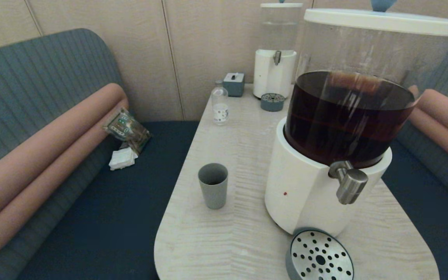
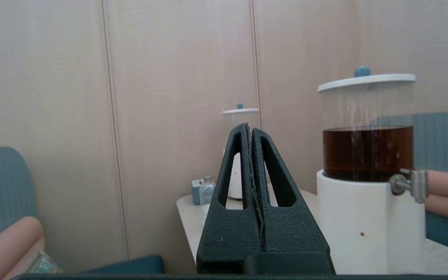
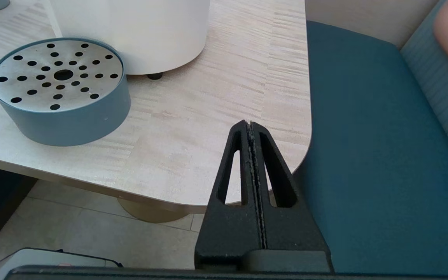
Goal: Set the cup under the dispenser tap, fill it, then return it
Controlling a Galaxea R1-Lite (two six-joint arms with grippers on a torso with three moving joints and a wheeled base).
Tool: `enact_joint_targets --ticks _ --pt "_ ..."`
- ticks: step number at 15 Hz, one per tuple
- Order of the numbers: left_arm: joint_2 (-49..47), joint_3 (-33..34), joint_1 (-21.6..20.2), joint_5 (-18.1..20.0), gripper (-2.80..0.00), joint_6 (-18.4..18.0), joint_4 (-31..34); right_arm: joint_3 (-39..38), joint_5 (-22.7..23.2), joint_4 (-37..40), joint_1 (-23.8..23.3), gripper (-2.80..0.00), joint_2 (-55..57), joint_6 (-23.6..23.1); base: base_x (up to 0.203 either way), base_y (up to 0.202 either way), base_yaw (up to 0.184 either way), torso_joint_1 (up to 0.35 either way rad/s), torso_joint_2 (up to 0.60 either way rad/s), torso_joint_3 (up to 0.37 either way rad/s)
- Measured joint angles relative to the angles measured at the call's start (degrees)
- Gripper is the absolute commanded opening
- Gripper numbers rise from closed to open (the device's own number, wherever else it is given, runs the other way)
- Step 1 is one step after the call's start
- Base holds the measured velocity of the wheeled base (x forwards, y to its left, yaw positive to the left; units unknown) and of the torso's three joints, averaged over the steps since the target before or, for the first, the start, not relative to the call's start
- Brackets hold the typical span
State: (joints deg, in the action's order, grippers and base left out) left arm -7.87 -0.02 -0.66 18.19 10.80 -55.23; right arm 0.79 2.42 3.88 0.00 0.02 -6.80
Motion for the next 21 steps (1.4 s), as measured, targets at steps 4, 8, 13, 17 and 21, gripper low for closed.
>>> enact_joint_targets --ticks 4,8,13,17,21 --pt "6.52 0.02 0.17 -2.34 -2.80 -5.66 8.61 0.00 0.00 -0.02 0.02 -2.80 0.00 0.02 0.000 0.000 0.000 0.000 0.00 0.000" --pt "7.82 0.02 0.15 -6.95 -2.80 -12.35 25.49 0.00 0.00 -0.02 0.02 -2.80 0.00 0.00 0.000 0.000 0.000 0.000 0.00 0.000" --pt "7.97 0.02 0.15 -14.46 -2.80 -13.94 47.62 0.00 0.00 -0.02 0.00 -2.80 0.00 0.00 0.000 0.000 0.000 0.000 0.00 0.000" --pt "7.97 0.02 0.20 -17.27 -2.80 -15.20 54.58 -0.02 0.01 -0.02 0.02 -2.80 0.00 0.00 0.000 0.000 0.000 0.000 0.00 0.000" --pt "7.97 -0.02 0.24 -17.23 -2.80 -12.52 55.05 -0.02 0.01 -0.02 0.00 -2.80 0.00 -0.02 0.000 0.000 0.000 0.000 0.00 0.000"
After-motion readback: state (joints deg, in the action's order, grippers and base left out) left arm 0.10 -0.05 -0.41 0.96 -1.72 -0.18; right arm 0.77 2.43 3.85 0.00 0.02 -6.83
